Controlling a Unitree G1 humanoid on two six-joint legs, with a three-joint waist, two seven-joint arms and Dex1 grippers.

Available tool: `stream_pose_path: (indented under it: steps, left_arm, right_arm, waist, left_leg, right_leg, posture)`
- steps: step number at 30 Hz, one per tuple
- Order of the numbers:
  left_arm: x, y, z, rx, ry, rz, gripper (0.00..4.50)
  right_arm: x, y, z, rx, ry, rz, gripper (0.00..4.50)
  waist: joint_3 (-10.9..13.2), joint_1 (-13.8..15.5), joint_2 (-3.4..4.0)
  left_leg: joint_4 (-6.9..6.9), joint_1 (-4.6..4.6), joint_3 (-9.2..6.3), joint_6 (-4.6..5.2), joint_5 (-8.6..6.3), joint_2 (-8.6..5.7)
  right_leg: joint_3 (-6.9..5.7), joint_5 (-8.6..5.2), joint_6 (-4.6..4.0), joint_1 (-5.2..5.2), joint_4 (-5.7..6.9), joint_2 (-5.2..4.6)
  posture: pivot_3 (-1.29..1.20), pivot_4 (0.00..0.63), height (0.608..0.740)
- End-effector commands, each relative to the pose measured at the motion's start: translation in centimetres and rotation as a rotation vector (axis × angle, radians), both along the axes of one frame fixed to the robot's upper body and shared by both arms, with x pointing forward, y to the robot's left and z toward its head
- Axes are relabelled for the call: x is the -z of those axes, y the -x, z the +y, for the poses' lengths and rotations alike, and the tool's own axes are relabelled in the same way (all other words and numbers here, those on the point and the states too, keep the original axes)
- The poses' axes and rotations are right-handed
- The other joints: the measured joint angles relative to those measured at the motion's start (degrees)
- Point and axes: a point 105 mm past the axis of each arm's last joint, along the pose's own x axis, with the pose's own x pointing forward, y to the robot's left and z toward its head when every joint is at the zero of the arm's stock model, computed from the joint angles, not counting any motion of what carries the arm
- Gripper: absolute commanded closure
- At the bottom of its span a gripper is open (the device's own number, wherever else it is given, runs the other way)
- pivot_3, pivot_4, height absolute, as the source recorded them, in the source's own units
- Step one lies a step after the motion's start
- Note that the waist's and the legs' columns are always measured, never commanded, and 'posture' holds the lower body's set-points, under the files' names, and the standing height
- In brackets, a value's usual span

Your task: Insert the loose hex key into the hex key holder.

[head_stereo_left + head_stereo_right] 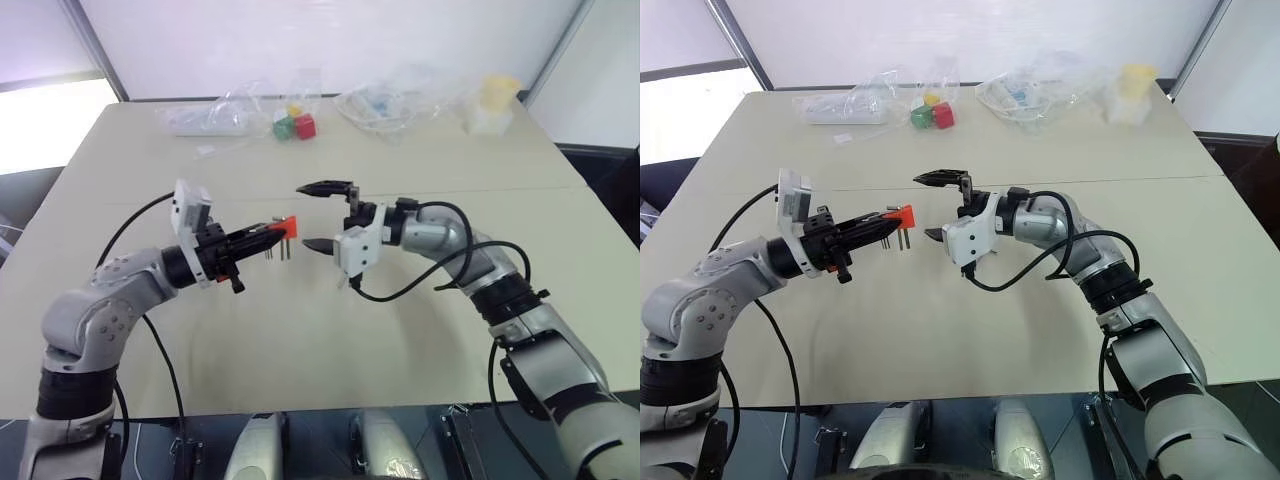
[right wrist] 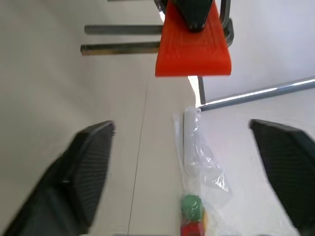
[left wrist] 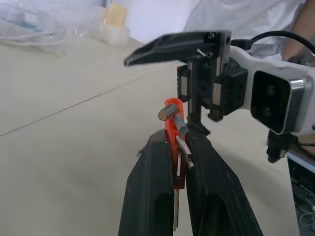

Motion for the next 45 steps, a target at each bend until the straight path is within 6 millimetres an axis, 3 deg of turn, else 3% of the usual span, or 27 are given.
stream_pose_path:
  steps: [1, 5, 11, 15, 20, 24, 29, 35, 40, 45]
  left_arm:
    - [-0.8, 0.5, -0.1, 0.006, -0.016, -0.057, 4.5]
    - [-1.3, 0.4, 0.1, -0.012, -0.027, -0.086, 4.5]
    - [-1.9, 0.1, 0.6, -0.048, -0.013, -0.106, 4.5]
    - [-1.1, 0.0, 0.9, -0.071, -0.023, -0.092, 4.5]
    - [-0.6, -0.2, 0.7, -0.073, -0.033, -0.086, 4.5]
    - [-0.1, -0.4, 0.6, -0.078, -0.039, -0.08, 4.5]
    - [0.2, -0.4, 0.6, -0.083, -0.047, -0.075, 4.5]
    - [0.6, -0.4, 0.6, -0.087, -0.058, -0.068, 4.5]
    - [0.7, -0.6, 0.7, -0.092, -0.063, -0.067, 4.5]
    - [0.8, -0.9, 0.4, -0.09, -0.063, -0.07, 4.5]
  right_arm:
    - [-1.3, -0.1, -0.6, 0.006, -0.01, -0.024, 0.02]
    - [-1.6, -0.9, -2.2, 0.087, -0.068, 0.109, 0.02]
    - [-3.7, -3.7, -3.7, 0.427, -0.354, 0.546, 0.02]
    - [-3.1, -7.1, -5.5, 0.948, -0.569, 1.014, 0.02]
    - [-1.7, -5.6, -5.5, 1.265, -0.579, 1.288, 0.02]
    - [-0.2, -4.5, -3.7, 1.243, -0.424, 1.447, 0.02]
    - [0.3, -4.0, -2.6, 1.228, -0.333, 1.533, 0.02]
    - [0.2, -3.8, -2.9, 1.335, -0.286, 1.617, 0.02]
    - [-0.3, 0.0, -2.9, 1.144, -0.047, 1.682, 0.02]
    - [0.7, 0.7, -3.8, 1.232, -0.032, 1.763, 0.02]
  waist:
    - [0.0, 0.0, 0.0]
    - [0.0, 0.0, 0.0]
    - [0.0, 0.0, 0.0]
    - [0.0, -0.3, 0.02]
    - [0.0, 0.7, 0.02]
    - [0.0, 1.2, 0.02]
    - [0.0, 1.1, 0.02]
    - [0.0, 0.9, 0.02]
    - [0.0, 1.2, 0.01]
    - [0.1, 0.8, 0.0]
  left_leg:
    - [0.0, 0.0, 0.0, 0.0, 0.0, 0.0]
    - [0.0, 0.0, 0.0, 0.0, 0.0, 0.01]
    - [0.0, -0.01, -0.03, 0.0, 0.0, 0.08]
    - [-0.02, -0.01, 0.0, -0.04, 0.03, 0.05]
    - [-0.11, -0.04, -0.14, -0.08, 0.05, 0.0]
    - [-0.1, -0.16, -0.02, -0.08, 0.05, -0.14]
    - [-0.07, -0.16, 0.06, -0.05, 0.03, -0.15]
    - [-0.09, -0.16, 0.06, -0.03, 0.03, -0.11]
    - [0.0, -0.38, 0.02, 0.04, -0.01, -0.12]
    - [0.05, -0.54, -0.01, 0.14, -0.07, 0.0]
  right_leg:
    - [0.0, 0.0, 0.0, 0.0, 0.0, 0.0]
    - [0.0, 0.0, 0.0, 0.0, 0.0, 0.0]
    - [0.0, 0.0, 0.0, 0.0, 0.03, -0.01]
    - [0.05, 0.0, -0.02, -0.2, 0.29, 0.01]
    - [0.0, -0.04, -0.09, -0.3, 0.44, -0.01]
    - [0.0, -0.03, -0.08, -0.32, 0.19, -0.07]
    - [0.01, -0.03, -0.06, -0.31, 0.17, -0.04]
    - [0.01, -0.03, -0.06, -0.34, 0.19, 0.04]
    - [-0.09, -0.03, -0.05, -0.35, 0.03, 0.05]
    - [-0.07, -0.03, -0.04, -0.5, 0.0, 0.24]
  posture:
    - [0.0, 0.15, 0.74]
    - [0.0, 0.15, 0.74]
    - [0.0, 0.15, 0.74]
    - [0.0, 0.15, 0.74]
    - [0.0, 0.15, 0.74]
    - [0.0, 0.15, 0.74]
    - [0.0, 0.15, 0.74]
    - [0.0, 0.15, 0.74]
    - [0.0, 0.15, 0.74]
    - [0.0, 0.15, 0.74]
